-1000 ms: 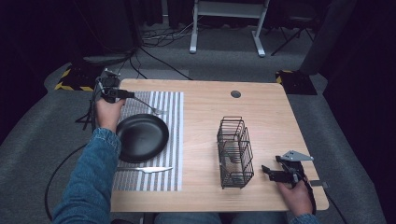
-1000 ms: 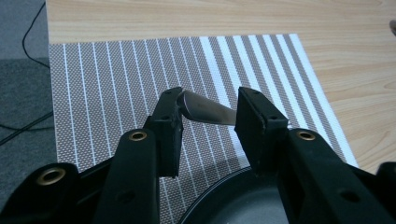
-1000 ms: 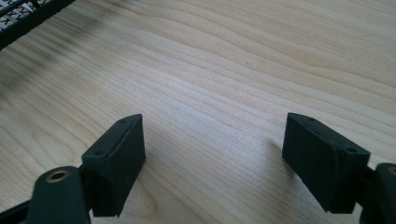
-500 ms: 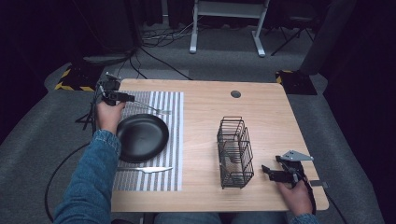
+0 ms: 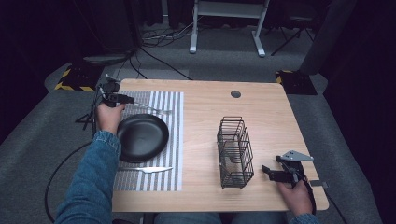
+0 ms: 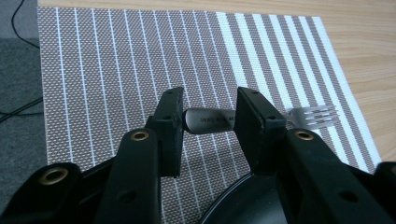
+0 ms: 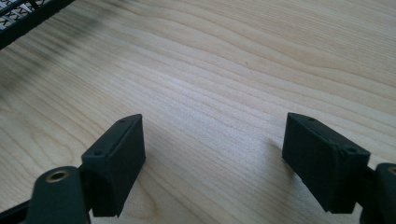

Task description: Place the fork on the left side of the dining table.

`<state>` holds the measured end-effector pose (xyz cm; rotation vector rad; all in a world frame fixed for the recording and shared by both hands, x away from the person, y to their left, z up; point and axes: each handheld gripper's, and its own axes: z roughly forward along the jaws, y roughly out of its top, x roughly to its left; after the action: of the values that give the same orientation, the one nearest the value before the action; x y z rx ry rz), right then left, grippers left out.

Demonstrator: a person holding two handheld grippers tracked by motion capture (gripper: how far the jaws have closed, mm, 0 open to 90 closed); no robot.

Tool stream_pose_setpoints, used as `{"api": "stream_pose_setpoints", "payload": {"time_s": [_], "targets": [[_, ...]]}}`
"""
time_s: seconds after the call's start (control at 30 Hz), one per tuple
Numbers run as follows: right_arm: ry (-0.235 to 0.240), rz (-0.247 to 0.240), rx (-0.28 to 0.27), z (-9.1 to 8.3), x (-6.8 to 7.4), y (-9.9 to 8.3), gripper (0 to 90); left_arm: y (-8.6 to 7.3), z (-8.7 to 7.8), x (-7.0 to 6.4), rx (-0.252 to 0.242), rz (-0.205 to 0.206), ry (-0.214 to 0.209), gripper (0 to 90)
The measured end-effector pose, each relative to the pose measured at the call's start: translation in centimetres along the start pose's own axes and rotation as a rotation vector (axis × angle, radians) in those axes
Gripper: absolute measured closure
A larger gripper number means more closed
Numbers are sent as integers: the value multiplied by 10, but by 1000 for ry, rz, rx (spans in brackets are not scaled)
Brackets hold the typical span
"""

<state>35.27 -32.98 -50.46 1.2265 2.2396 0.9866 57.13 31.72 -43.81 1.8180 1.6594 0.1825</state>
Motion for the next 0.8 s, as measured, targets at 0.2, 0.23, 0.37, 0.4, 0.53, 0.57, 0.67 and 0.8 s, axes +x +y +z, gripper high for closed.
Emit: {"api": "stream_pose_setpoints", "payload": {"time_s": [0.2,0.23,0.37,0.4,0.53,0.57,0.67,0.8], "targets": [[0,1,0,0,0,0,211,-1,5,4,12,-17,5,626],[0,0,0,0,0,0,211,-2,6,5,16,-20,6,626],[0,0,0,0,0,0,212,-3,8,7,29,-32,6,626],[0,0,0,0,0,0,211,-3,8,8,31,-32,8,626],[0,0,0,0,0,0,211,-3,10,8,35,-29,14,624],[0,1,0,0,0,0,212,-4,10,8,35,-33,16,624],[0,0,0,0,0,0,212,-4,11,9,39,-36,25,624],[0,0,0,0,0,0,211,-4,13,13,42,-59,19,624]]}}
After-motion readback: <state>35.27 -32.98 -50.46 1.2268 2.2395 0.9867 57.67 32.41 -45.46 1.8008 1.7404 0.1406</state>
